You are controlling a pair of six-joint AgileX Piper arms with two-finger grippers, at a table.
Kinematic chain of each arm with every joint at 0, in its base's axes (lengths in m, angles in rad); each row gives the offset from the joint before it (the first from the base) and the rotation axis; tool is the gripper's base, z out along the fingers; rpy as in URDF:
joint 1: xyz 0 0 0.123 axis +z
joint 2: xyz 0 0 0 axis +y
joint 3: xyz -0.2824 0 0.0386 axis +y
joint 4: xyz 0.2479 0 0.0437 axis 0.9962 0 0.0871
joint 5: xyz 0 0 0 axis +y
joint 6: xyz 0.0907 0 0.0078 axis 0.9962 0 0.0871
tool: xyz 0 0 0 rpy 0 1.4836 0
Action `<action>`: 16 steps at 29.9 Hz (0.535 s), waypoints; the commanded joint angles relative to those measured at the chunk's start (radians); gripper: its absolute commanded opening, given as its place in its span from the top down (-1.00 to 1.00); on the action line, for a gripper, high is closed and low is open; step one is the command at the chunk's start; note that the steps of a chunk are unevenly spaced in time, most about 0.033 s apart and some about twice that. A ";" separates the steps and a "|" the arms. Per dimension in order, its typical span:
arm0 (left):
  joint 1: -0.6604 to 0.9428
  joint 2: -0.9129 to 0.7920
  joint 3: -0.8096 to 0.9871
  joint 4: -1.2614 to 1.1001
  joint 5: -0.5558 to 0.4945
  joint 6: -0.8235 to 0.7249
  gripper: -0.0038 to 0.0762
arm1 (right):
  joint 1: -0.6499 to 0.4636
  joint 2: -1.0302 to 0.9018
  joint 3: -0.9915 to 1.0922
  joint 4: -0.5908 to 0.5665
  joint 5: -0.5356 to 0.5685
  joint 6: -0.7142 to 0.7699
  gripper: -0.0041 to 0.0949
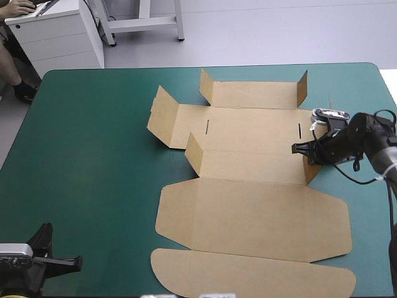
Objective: Fold the box
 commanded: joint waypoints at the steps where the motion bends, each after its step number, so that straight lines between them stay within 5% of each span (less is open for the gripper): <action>1: -0.005 -0.014 -0.025 -0.001 -0.077 0.000 0.93 | -0.003 0.057 -0.153 0.019 0.042 -0.176 0.96; 7: -0.005 -0.014 -0.025 -0.016 -0.077 0.000 0.93 | 0.001 0.181 -0.363 0.026 0.085 -0.535 0.96; 16: -0.005 -0.014 -0.025 -0.016 -0.077 0.000 0.93 | 0.156 0.315 -0.593 0.006 0.208 -0.834 0.96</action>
